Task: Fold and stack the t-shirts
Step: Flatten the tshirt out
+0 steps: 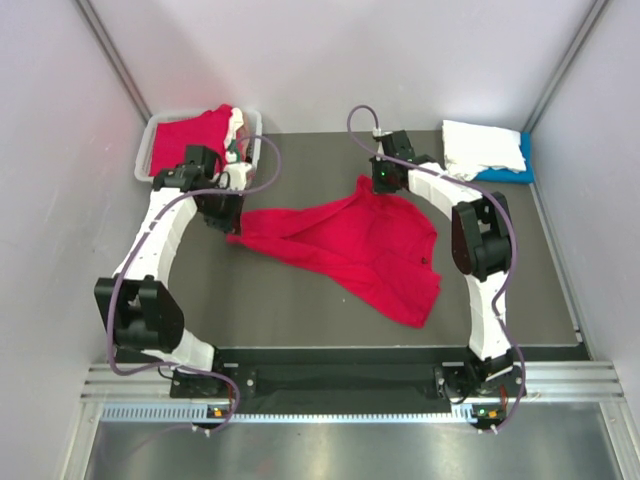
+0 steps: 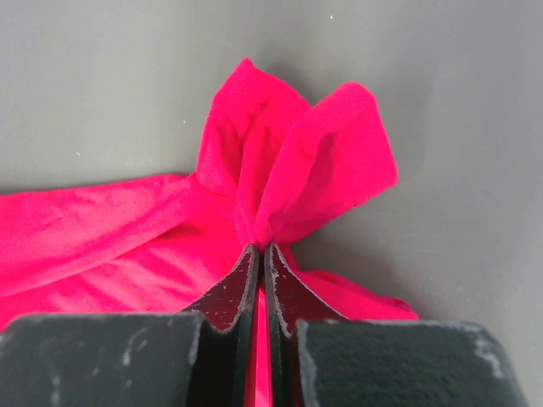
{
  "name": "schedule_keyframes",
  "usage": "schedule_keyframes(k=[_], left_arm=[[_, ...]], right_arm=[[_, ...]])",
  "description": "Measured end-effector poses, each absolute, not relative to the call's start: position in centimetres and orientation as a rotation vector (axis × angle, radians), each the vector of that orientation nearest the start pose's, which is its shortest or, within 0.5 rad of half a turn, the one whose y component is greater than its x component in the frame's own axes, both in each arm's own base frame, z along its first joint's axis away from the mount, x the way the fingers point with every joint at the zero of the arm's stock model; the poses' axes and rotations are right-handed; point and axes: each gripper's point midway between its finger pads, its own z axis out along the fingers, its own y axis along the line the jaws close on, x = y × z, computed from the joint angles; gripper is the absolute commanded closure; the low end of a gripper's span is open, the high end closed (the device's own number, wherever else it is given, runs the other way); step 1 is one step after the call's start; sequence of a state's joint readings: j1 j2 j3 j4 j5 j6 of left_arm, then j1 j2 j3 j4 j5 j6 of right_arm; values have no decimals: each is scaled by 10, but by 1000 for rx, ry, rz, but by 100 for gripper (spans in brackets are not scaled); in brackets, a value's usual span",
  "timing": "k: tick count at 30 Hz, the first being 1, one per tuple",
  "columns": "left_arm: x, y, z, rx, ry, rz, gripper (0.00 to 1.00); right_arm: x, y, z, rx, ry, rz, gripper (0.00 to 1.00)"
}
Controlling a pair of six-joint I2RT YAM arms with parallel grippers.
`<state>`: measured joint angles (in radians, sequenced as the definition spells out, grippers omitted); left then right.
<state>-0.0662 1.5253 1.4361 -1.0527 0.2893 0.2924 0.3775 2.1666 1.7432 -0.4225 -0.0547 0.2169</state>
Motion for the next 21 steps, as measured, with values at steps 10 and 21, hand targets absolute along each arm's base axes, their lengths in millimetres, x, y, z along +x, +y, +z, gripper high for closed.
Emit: schedule_keyframes(k=[10,21], left_arm=[[258,-66,159,751,2769,-536,22],[250,-77,172,729,2724,-667,27]], right_arm=[[505,219,80,-217,2427,334,100],[506,218,95,-212,2399,338,100]])
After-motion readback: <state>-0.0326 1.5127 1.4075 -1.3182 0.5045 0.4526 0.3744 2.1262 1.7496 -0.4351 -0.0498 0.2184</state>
